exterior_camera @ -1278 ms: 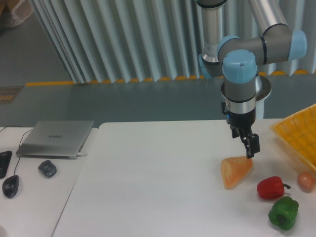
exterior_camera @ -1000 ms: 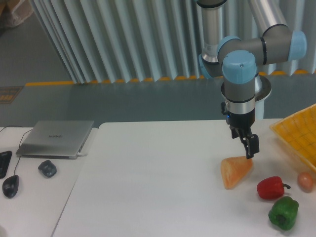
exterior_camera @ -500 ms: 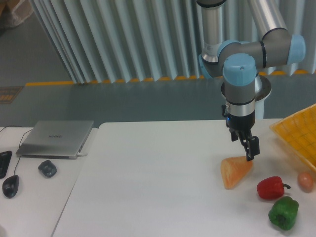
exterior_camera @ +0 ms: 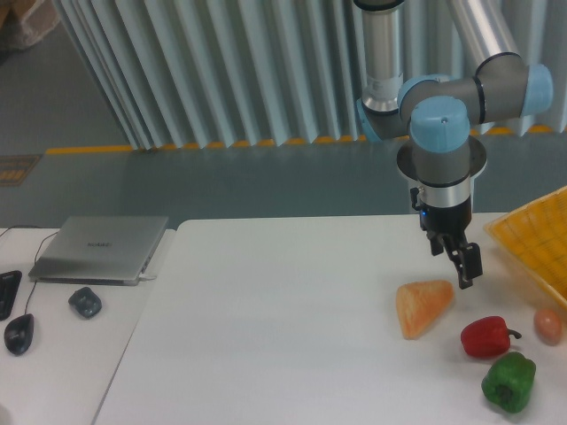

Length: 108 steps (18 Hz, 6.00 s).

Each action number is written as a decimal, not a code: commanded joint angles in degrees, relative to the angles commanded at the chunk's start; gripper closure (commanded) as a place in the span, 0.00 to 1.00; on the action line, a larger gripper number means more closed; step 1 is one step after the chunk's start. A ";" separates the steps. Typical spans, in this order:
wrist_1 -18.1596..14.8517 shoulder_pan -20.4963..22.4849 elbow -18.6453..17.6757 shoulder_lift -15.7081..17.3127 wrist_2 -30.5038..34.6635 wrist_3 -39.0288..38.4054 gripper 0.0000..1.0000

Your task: Place the yellow pepper on the table

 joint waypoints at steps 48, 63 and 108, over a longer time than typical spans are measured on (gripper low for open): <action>3.78 23.73 2.46 -10.36 1.40 57.84 0.00; 3.69 23.56 1.32 -11.51 1.14 57.14 0.14; -5.72 4.40 6.86 -4.22 -11.34 0.19 0.54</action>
